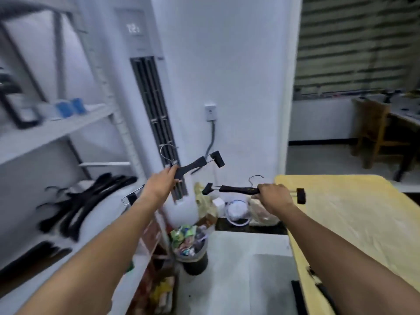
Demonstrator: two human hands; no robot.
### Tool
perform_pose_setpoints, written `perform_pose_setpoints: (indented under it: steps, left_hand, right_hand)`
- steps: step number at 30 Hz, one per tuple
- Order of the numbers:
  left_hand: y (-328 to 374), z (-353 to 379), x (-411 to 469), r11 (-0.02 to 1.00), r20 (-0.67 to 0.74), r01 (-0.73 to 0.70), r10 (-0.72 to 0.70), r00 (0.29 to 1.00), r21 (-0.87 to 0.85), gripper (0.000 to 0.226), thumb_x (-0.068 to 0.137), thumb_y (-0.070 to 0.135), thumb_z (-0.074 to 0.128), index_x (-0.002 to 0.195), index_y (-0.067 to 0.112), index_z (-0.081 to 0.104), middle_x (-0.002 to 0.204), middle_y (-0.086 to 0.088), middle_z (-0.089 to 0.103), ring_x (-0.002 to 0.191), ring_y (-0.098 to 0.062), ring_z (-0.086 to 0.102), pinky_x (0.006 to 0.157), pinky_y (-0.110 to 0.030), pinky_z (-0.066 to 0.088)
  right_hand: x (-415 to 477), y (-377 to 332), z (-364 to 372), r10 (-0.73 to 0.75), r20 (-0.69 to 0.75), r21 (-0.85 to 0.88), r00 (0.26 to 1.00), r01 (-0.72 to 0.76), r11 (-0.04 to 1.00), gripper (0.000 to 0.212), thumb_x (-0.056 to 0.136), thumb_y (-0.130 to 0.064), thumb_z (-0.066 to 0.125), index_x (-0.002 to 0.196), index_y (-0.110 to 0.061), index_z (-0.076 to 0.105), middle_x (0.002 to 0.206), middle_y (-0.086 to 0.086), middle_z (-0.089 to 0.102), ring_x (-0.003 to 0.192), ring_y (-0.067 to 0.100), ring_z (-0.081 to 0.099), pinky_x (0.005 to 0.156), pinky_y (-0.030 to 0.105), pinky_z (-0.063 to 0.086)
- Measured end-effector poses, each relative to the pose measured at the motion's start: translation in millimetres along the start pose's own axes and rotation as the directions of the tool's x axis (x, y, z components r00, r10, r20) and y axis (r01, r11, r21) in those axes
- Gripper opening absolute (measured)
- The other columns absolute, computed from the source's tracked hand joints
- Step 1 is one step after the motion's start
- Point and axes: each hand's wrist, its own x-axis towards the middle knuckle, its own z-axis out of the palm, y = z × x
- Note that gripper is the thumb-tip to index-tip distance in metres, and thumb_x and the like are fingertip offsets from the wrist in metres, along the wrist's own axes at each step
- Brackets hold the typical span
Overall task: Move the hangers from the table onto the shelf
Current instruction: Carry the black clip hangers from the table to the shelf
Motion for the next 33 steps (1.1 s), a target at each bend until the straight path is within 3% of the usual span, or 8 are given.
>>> perform_pose_setpoints:
  steps: [4, 9, 12, 14, 19, 24, 29, 33]
  left_hand:
    - [-56.9, -15.8, -68.1, 0.984, -0.011, 0.176, -0.176, 0.984, 0.029, 0.037, 0.1, 0.021, 0.041, 0.135, 0.012, 0.036, 0.123, -0.012, 0.053, 0.104, -0.037, 0.059, 0.084, -0.045, 0.044]
    - [-110.0, -24.3, -156.9, 0.923, 0.034, 0.359, -0.367, 0.93, 0.135, 0.047, 0.099, 0.029, 0.044, 0.14, 0.013, 0.03, 0.128, -0.009, 0.05, 0.117, -0.029, 0.053, 0.092, -0.039, 0.04]
    - [-135.5, -33.3, -214.0, 0.885, 0.066, 0.425, -0.444, 0.894, 0.191, 0.065, 0.089, 0.036, 0.06, 0.141, 0.016, 0.028, 0.128, -0.005, 0.05, 0.119, -0.026, 0.052, 0.091, -0.036, 0.039]
    - [-149.8, -40.2, -247.1, 0.855, 0.047, 0.48, -0.497, 0.866, 0.194, 0.057, 0.093, 0.039, 0.053, 0.14, 0.016, 0.031, 0.126, -0.004, 0.052, 0.119, -0.026, 0.053, 0.09, -0.035, 0.039]
    - [-185.5, -52.0, -332.0, 0.799, -0.003, 0.579, -0.586, 0.81, 0.162, 0.033, 0.099, 0.024, 0.044, 0.13, 0.013, 0.041, 0.122, -0.009, 0.052, 0.115, -0.029, 0.053, 0.091, -0.039, 0.04]
    - [-196.0, -59.7, -419.3, 0.689, 0.077, 0.705, -0.722, 0.687, 0.168, 0.038, 0.097, 0.016, 0.046, 0.133, 0.011, 0.038, 0.13, -0.013, 0.047, 0.119, -0.032, 0.048, 0.098, -0.04, 0.037]
    - [-198.9, -57.0, -526.3, 0.595, 0.149, 0.775, -0.803, 0.577, 0.213, 0.057, 0.092, 0.001, 0.047, 0.144, 0.016, 0.029, 0.143, -0.009, 0.036, 0.131, -0.029, 0.037, 0.107, -0.039, 0.03]
    - [-206.3, -55.0, -619.0, 0.514, 0.162, 0.831, -0.857, 0.489, 0.212, 0.058, 0.093, 0.0, 0.044, 0.145, 0.018, 0.026, 0.142, -0.007, 0.037, 0.128, -0.027, 0.039, 0.105, -0.037, 0.031]
  right_hand:
    - [16.8, -50.2, -8.8, -0.052, -0.069, -0.036, 0.996, 0.049, 0.998, 0.034, 0.099, -0.041, 0.042, 0.114, -0.015, 0.056, 0.116, 0.003, 0.065, 0.112, 0.023, 0.058, 0.092, 0.034, 0.038]
    - [21.5, -130.4, -30.9, -0.035, -0.183, 0.126, 0.982, 0.059, 0.99, 0.025, 0.098, -0.035, 0.049, 0.103, -0.013, 0.06, 0.104, 0.004, 0.069, 0.101, 0.025, 0.062, 0.085, 0.034, 0.04]
    - [15.3, -196.2, -53.6, -0.146, -0.249, 0.196, 0.957, 0.198, 0.96, 0.016, 0.097, -0.02, 0.049, 0.105, -0.011, 0.059, 0.105, 0.008, 0.068, 0.102, 0.028, 0.062, 0.084, 0.036, 0.042]
    - [7.1, -237.5, -69.4, -0.23, -0.284, 0.241, 0.931, 0.301, 0.923, 0.022, 0.098, -0.025, 0.047, 0.106, -0.009, 0.059, 0.106, 0.011, 0.067, 0.104, 0.03, 0.061, 0.086, 0.037, 0.041]
    - [-25.0, -339.6, -95.2, -0.41, -0.356, 0.302, 0.839, 0.519, 0.8, 0.037, 0.097, -0.044, 0.046, 0.105, -0.011, 0.059, 0.106, 0.008, 0.067, 0.102, 0.028, 0.062, 0.087, 0.038, 0.041]
    - [-90.1, -423.0, -105.6, -0.606, -0.397, 0.272, 0.689, 0.719, 0.64, 0.026, 0.1, -0.036, 0.043, 0.104, -0.012, 0.054, 0.104, 0.007, 0.068, 0.1, 0.029, 0.062, 0.081, 0.039, 0.041]
    - [-172.0, -490.3, -104.8, -0.736, -0.359, 0.248, 0.574, 0.819, 0.518, 0.033, 0.1, -0.039, 0.039, 0.102, -0.009, 0.053, 0.099, 0.011, 0.069, 0.092, 0.032, 0.064, 0.067, 0.036, 0.037]
    - [-246.5, -541.4, -102.6, -0.814, -0.306, 0.271, 0.494, 0.865, 0.423, 0.03, 0.101, -0.035, 0.038, 0.109, -0.01, 0.053, 0.11, 0.009, 0.068, 0.103, 0.029, 0.063, 0.081, 0.037, 0.043]
